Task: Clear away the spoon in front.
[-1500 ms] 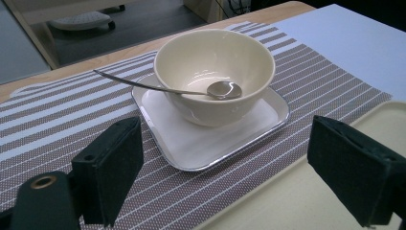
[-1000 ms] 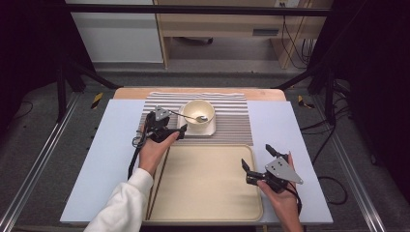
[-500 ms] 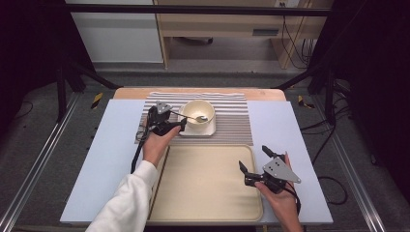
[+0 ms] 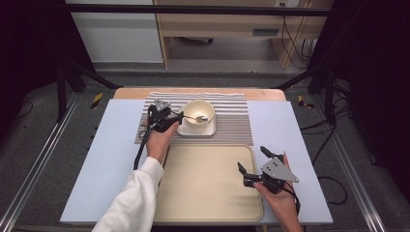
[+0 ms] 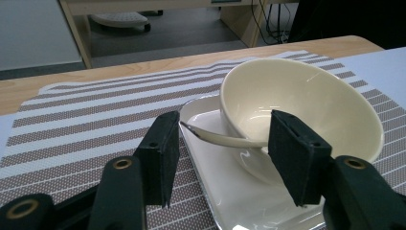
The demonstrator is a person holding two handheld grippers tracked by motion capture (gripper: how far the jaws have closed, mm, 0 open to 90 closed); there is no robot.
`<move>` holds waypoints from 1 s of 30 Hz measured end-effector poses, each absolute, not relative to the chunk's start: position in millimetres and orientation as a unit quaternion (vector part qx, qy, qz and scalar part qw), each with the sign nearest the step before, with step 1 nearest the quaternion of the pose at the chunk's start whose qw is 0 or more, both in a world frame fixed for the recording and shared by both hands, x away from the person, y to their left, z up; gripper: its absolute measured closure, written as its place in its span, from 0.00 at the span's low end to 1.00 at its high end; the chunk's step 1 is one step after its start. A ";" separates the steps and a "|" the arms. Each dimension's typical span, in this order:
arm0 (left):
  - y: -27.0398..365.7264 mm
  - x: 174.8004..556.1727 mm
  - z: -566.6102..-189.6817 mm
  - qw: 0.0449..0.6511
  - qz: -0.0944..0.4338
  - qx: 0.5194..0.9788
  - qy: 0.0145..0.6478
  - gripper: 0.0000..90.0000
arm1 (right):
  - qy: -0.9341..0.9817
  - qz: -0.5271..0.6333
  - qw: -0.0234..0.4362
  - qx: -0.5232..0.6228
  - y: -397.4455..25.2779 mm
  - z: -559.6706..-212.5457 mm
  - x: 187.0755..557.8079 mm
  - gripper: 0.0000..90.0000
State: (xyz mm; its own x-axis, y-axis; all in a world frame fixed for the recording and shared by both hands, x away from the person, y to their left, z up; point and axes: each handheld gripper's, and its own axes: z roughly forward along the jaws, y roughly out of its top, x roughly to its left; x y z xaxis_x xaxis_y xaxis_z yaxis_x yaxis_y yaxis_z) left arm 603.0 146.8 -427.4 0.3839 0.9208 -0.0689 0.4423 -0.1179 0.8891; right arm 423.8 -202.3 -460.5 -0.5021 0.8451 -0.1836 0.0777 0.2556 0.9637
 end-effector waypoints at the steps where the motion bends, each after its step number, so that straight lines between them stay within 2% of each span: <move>1: 146.5 603.2 -427.6 0.452 0.265 0.699 0.487 0.51 | 0.699 0.513 0.374 0.330 -202.3 -460.6 423.9 0.08; 8: 148.1 606.2 -430.0 0.450 0.266 0.695 0.494 0.58 | 0.701 0.512 0.370 0.331 -201.9 -461.0 423.9 0.08; 30: 149.9 609.8 -429.5 0.465 0.254 0.684 0.501 0.70 | 0.709 0.505 0.364 0.330 -200.5 -462.7 424.8 0.08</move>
State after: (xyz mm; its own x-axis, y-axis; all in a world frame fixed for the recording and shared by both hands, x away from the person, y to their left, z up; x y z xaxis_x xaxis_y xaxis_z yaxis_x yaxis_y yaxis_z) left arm 609.8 149.9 -429.5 0.3690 0.9220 -0.1173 0.4489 -0.0663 0.8911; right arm 424.8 -200.5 -462.7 -0.5161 0.8366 -0.1836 0.1006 0.2721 0.9570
